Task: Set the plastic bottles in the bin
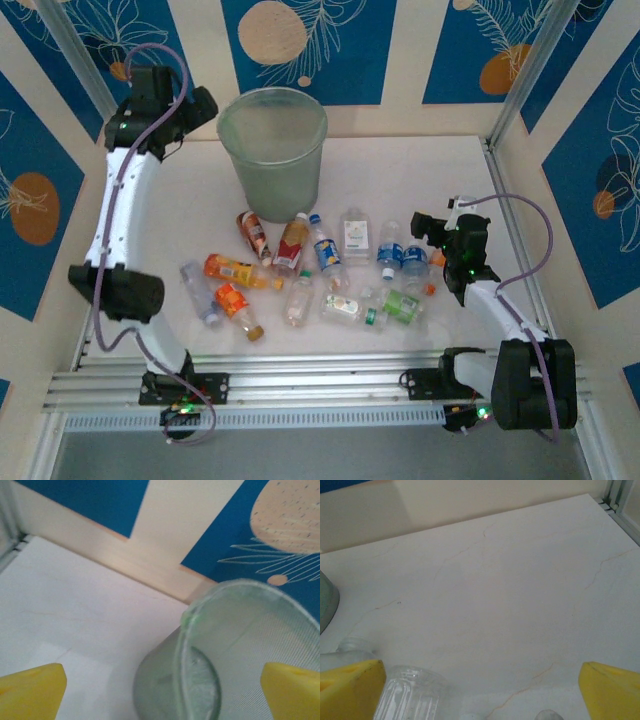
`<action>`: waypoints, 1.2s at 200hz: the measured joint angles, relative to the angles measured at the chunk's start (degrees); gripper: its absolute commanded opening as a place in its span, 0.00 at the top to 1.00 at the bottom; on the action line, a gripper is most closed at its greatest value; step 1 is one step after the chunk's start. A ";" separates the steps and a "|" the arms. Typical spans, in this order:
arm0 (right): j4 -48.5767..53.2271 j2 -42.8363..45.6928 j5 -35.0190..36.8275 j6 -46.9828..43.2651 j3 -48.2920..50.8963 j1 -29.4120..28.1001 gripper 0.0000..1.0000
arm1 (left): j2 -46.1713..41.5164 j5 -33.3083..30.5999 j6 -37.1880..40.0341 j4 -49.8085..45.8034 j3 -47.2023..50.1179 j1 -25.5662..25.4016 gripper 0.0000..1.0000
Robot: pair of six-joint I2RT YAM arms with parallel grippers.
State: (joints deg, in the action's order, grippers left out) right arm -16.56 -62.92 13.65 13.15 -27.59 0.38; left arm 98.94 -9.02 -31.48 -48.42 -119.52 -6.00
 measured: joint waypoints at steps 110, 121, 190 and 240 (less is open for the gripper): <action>24.11 4.52 8.92 7.06 -14.99 -2.40 0.01 | -42.82 -3.39 -4.92 4.55 54.73 0.52 0.04; 28.15 4.70 10.27 8.24 -17.33 -3.32 0.01 | -44.30 -2.58 -5.95 3.87 58.23 0.52 0.05; 47.74 5.03 15.80 14.34 -24.33 -10.34 0.01 | -49.42 2.27 -10.71 3.76 79.21 0.52 0.14; 51.76 6.62 17.92 16.04 -25.46 -13.00 0.01 | -48.96 3.02 -11.63 6.93 85.59 0.52 0.23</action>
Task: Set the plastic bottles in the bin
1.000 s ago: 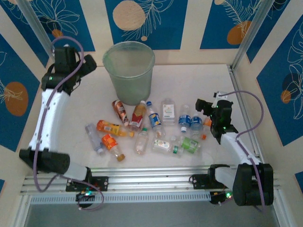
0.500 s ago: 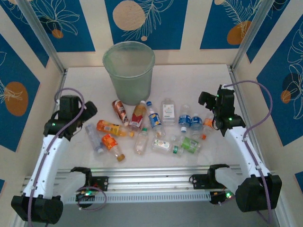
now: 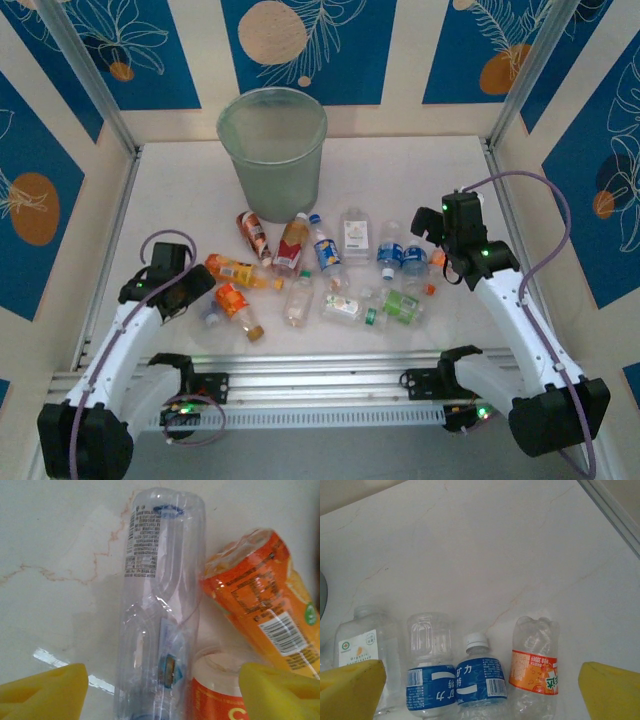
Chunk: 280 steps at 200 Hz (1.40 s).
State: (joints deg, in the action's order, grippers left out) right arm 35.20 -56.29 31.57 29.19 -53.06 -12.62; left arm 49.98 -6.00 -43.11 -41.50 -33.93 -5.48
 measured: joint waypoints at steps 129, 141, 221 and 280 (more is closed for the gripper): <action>2.19 0.04 2.10 0.42 -0.63 -2.78 0.01 | 11.21 -0.09 0.11 11.15 3.96 2.91 0.34; 2.19 0.13 2.16 0.42 -0.63 -2.86 0.01 | 11.98 0.07 0.11 12.44 4.66 3.85 0.35; 2.49 0.24 2.78 0.83 -0.96 -4.79 0.01 | 18.08 1.99 0.13 20.61 6.19 8.11 0.51; 3.02 0.24 3.17 0.83 -2.03 -6.38 0.01 | 17.35 2.38 -0.02 22.18 6.05 9.46 0.58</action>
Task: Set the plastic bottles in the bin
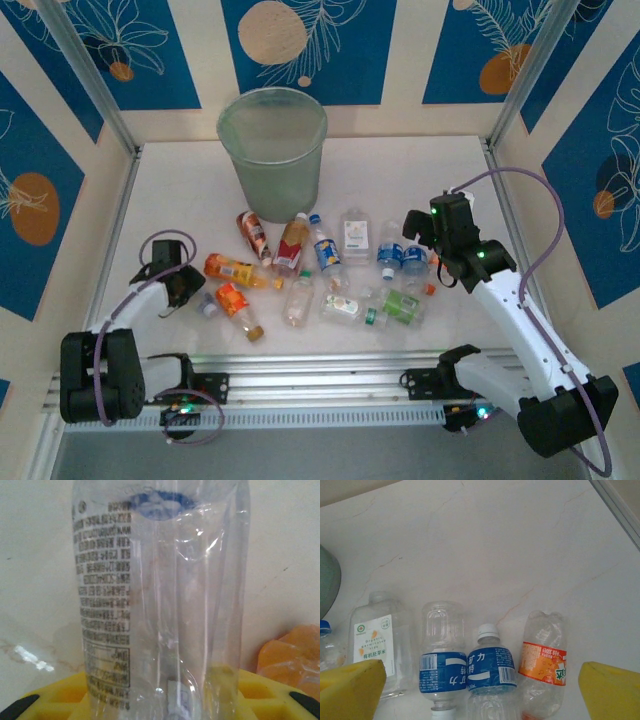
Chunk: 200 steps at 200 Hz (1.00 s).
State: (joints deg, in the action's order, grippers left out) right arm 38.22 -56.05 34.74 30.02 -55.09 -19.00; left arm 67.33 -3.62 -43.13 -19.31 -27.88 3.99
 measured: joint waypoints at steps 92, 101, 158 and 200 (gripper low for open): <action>-0.04 -1.31 0.04 -0.02 -1.18 -3.37 0.01 | -14.80 -2.36 2.95 -10.05 -15.32 -0.33 0.61; -0.04 -1.36 0.07 -0.02 -1.18 -3.76 0.01 | -14.88 -2.36 3.21 -10.38 -17.18 -0.92 0.61; 0.02 -2.05 1.07 -0.02 -1.97 -6.80 0.01 | -10.14 -2.82 6.95 -10.49 -34.49 -8.94 0.61; 0.28 -2.03 1.70 0.02 -3.08 -9.05 0.01 | 0.35 -1.51 10.32 -8.17 -49.33 -12.57 0.62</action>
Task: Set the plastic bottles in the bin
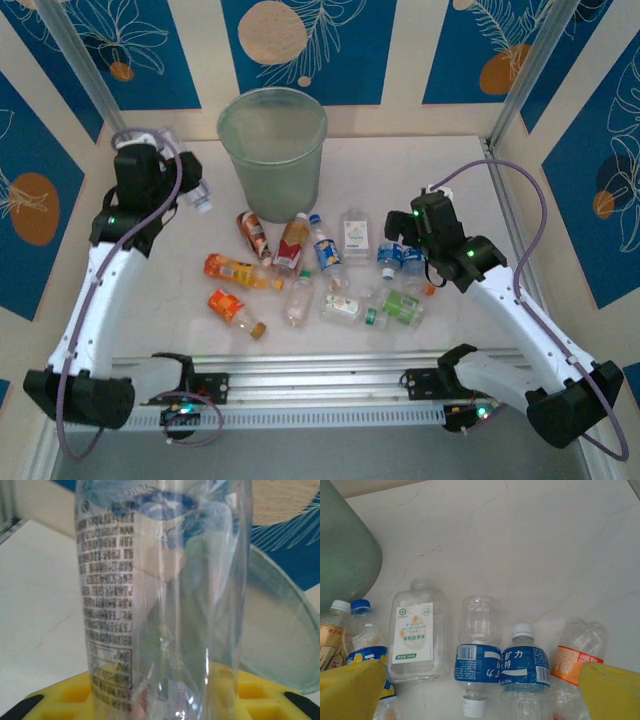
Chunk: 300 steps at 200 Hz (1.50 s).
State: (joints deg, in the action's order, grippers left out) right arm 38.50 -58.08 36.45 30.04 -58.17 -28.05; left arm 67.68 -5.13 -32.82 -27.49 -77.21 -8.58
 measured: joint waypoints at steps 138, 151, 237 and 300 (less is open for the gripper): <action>3.72 -4.24 2.21 3.28 -3.63 -3.96 0.01 | 42.56 9.09 8.46 -2.58 -51.30 -5.99 0.66; 4.20 -4.66 2.25 3.45 -4.00 -4.20 0.01 | 46.47 9.92 9.46 -4.04 -55.69 -6.40 0.66; 4.85 -5.90 2.99 4.28 -4.79 -4.63 0.01 | 53.27 11.74 13.46 -9.07 -58.80 -8.57 0.64; 4.87 -5.90 3.54 4.81 -4.83 -4.63 0.01 | 53.99 12.83 18.05 -8.92 -55.12 -9.84 0.62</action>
State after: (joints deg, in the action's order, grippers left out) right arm 43.38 -63.99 39.99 34.85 -63.00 -32.69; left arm 121.67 7.70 -14.76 -36.40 -132.33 -18.41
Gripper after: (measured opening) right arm 0.992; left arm 0.396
